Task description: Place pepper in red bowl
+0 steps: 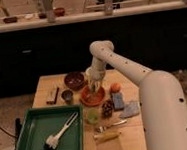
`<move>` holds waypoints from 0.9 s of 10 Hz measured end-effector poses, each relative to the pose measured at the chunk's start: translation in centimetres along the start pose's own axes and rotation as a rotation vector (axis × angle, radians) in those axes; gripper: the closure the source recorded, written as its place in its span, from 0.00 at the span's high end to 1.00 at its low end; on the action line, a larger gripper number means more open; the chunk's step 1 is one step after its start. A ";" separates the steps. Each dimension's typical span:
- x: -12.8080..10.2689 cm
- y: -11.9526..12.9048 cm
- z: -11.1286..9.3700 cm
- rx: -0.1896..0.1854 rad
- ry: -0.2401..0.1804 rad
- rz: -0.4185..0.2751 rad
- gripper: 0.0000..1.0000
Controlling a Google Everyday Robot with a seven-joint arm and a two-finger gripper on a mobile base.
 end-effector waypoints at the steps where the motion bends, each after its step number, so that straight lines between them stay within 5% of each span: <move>1: 0.0 0.0 0.0 0.002 -0.003 0.001 0.00; 7: 0.2 -0.1 0.5 0.020 -0.038 -0.017 0.02; 9: 0.1 -0.3 0.6 0.023 -0.047 -0.019 0.20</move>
